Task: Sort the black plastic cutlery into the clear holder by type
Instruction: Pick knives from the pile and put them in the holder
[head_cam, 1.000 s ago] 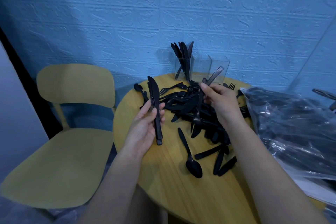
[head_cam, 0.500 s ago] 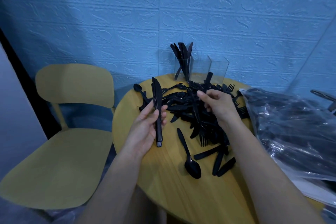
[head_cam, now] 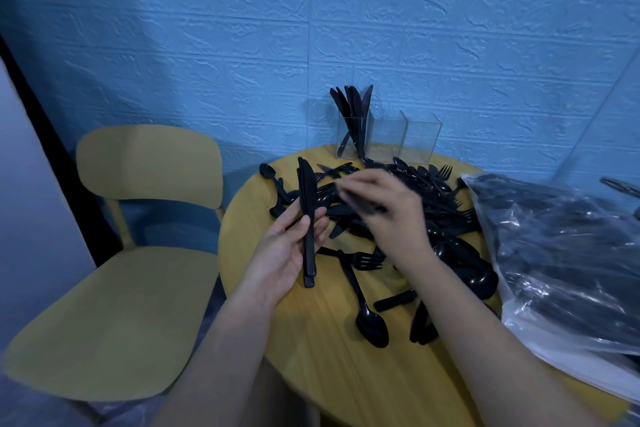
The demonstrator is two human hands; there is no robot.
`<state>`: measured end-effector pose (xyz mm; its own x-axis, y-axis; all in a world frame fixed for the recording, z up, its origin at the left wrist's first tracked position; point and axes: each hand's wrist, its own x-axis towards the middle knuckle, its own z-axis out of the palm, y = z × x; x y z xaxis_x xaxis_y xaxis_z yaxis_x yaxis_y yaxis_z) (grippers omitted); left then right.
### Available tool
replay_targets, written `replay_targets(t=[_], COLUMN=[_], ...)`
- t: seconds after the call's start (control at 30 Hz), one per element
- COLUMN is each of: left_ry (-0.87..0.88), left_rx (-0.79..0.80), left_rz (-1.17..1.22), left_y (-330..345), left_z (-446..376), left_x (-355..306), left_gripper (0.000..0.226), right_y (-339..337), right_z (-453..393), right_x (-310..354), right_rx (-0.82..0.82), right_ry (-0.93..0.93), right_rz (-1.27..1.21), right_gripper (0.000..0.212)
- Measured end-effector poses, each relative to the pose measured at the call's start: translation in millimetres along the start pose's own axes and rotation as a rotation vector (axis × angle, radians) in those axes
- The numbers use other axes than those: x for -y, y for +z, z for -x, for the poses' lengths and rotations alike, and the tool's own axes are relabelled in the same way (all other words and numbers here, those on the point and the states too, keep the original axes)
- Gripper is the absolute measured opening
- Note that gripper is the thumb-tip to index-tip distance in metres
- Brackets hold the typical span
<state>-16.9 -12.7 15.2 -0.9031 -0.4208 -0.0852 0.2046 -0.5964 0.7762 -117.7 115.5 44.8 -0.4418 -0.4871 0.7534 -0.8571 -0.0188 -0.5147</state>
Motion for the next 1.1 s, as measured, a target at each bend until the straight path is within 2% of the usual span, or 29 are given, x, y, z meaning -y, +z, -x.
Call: replay_targets(t=[0.13, 0.23, 0.37, 0.57, 0.63, 0.7, 0.77, 0.83, 0.9, 1.0, 1.1], left_ry=[-0.009, -0.015, -0.024, -0.014, 0.008, 0.016, 0.011, 0.004, 0.003, -0.003, -0.005], left_rx=[-0.033, -0.028, 0.002, -0.003, -0.011, -0.015, -0.005, 0.011, 0.019, 0.016, 0.008], left_rz=[0.057, 0.076, 0.028, 0.036, 0.045, 0.038, 0.023, 0.015, 0.008, 0.002, -0.012], left_y=[-0.6, -0.4, -0.7, -0.9, -2.4, -3.2, -2.5, -1.3, -1.2, -0.6, 0.2], left_z=[-0.6, -0.3, 0.4, -0.5, -1.0, -1.1, -1.0, -0.4, 0.1, 1.2, 2.0], left_x=[-1.5, -1.7, -1.1, -0.3, 0.2, 0.1, 0.7, 0.9, 0.3, -0.1, -0.1], left_gripper=[0.035, 0.035, 0.039, 0.037, 0.036, 0.035, 0.035, 0.035, 0.036, 0.036, 0.037], right_y=[18.1, 21.6, 19.8, 8.1, -8.5, -32.9, -49.2, -49.7, -44.5, -42.1, -42.5], right_z=[10.5, 12.0, 10.4, 5.9, -2.8, -11.1, -11.8, -7.6, -4.4, -5.3, -3.4], right_x=[-2.8, -2.6, -9.1, -2.8, -0.1, -5.7, -14.8, -19.9, -21.7, -21.8, -22.8], right_rx=[0.270, 0.361, 0.416, 0.508, 0.417, 0.332, 0.484, 0.685, 0.748, 0.718, 0.678], right_ry=[-0.197, -0.205, -0.206, -0.087, 0.044, 0.211, 0.363, 0.472, 0.490, 0.463, 0.435], right_rz=[0.191, 0.247, 0.251, 0.191, 0.162, 0.263, 0.492, 0.646, 0.692, 0.733, 0.768], right_gripper=[0.029, 0.034, 0.028, 0.027, 0.026, 0.019, 0.019, 0.031, 0.035, 0.026, 0.034])
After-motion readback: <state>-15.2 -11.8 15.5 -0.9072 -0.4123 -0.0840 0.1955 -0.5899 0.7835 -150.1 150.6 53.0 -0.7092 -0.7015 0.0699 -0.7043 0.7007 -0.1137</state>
